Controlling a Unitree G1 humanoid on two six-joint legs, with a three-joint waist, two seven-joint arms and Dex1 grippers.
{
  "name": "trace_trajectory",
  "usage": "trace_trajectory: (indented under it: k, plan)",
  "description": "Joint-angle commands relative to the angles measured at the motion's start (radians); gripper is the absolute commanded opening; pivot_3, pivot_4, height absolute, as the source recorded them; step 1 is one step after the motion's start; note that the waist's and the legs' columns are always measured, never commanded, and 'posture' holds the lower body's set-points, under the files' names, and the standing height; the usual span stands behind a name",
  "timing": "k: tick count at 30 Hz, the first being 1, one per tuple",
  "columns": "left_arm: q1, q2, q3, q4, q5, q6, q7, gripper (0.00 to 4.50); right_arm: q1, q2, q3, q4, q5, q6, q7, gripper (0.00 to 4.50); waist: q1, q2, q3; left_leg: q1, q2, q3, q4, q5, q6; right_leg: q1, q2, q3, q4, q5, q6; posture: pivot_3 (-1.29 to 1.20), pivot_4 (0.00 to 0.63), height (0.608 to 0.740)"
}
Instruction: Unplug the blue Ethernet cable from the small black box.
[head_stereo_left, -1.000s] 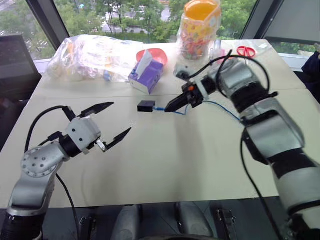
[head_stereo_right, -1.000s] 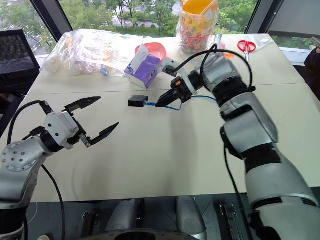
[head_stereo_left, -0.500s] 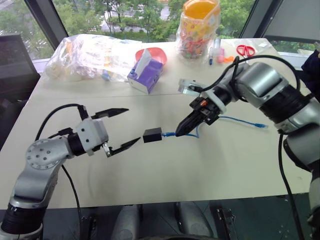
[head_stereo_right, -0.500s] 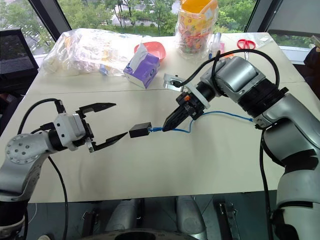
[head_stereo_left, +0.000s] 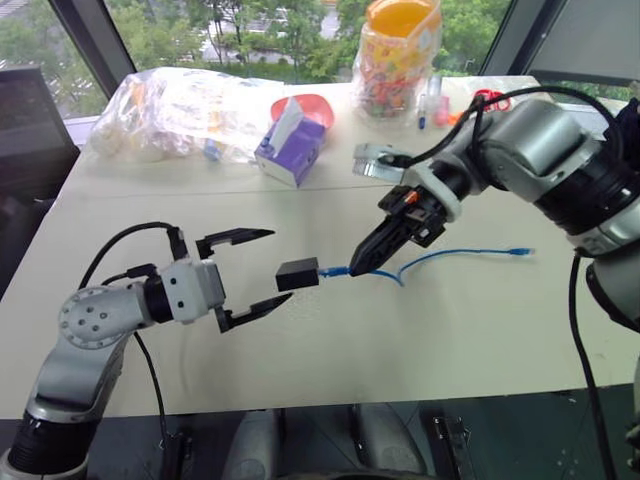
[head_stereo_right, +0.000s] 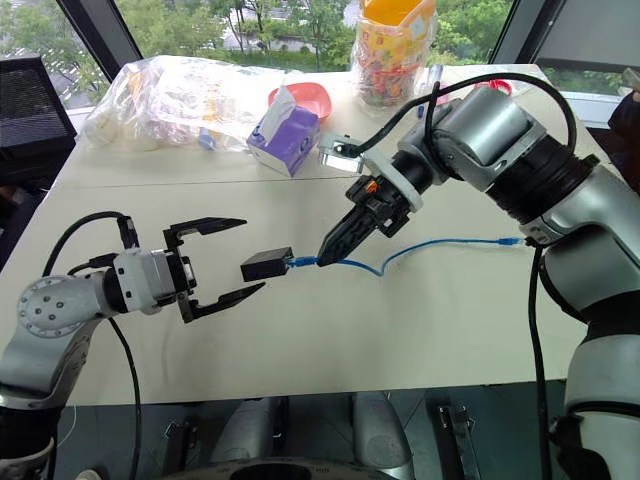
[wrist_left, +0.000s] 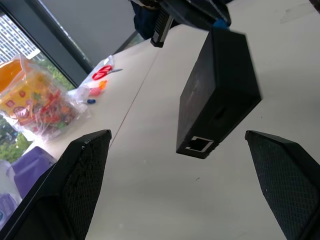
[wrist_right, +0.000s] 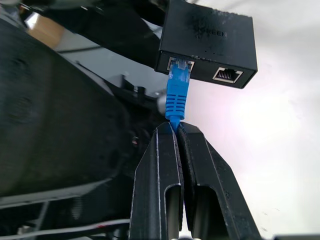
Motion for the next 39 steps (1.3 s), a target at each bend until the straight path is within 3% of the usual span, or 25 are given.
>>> trace_trajectory:
  k: [1, 22, 25, 30, 31, 39]
  plan:
    - [-0.005, -0.014, -0.012, -0.036, 0.000, -0.014, 0.017, 4.50, -0.051, -0.002, -0.020, -0.014, 0.058, 0.027, 0.009, 0.04, 0.001, 0.000, 0.000, 0.000, 0.000, 0.000, 0.000, 0.000, 0.000, 0.000, 0.000, 0.000, 0.000, 0.000, 0.000, 0.00, 0.150, 0.740]
    - [0.002, -0.022, -0.010, -0.110, -0.036, 0.045, 0.047, 4.50, -0.070, 0.067, 0.091, 0.119, 0.014, -0.048, 0.009, 0.04, 0.001, 0.000, 0.000, -0.003, 0.000, 0.000, 0.003, 0.000, 0.000, -0.002, 0.000, 0.000, 0.002, 0.000, 0.000, 0.00, 0.150, 0.740]
    - [0.009, -0.020, -0.009, -0.112, -0.038, 0.042, 0.045, 3.31, -0.074, 0.063, 0.100, 0.121, 0.017, -0.056, 0.009, 0.00, 0.001, 0.000, 0.000, -0.003, 0.000, 0.000, 0.003, 0.000, 0.000, -0.002, 0.000, 0.000, 0.002, 0.000, 0.000, 0.00, 0.150, 0.740]
    - [0.014, -0.018, -0.008, -0.112, -0.042, 0.041, 0.041, 0.77, -0.079, 0.061, 0.105, 0.126, 0.018, -0.062, 0.009, 0.00, 0.001, 0.000, 0.000, -0.004, 0.000, 0.000, 0.004, 0.000, 0.000, -0.003, 0.000, 0.000, 0.003, 0.000, 0.000, 0.00, 0.150, 0.740]
    - [0.016, -0.018, -0.008, -0.113, -0.043, 0.041, 0.041, 0.52, -0.080, 0.061, 0.105, 0.129, 0.018, -0.064, 0.009, 0.00, 0.001, 0.000, 0.000, -0.004, 0.000, 0.000, 0.004, 0.000, 0.000, -0.003, 0.000, 0.000, 0.004, 0.000, 0.000, 0.00, 0.150, 0.740]
    - [0.046, -0.020, -0.013, -0.119, -0.022, 0.030, 0.050, 0.50, -0.020, 0.054, 0.033, 0.109, -0.014, -0.213, 0.009, 0.00, 0.000, 0.000, 0.000, -0.005, 0.000, 0.000, 0.010, 0.000, 0.000, -0.004, 0.000, 0.000, 0.008, 0.000, 0.000, 0.00, 0.150, 0.740]
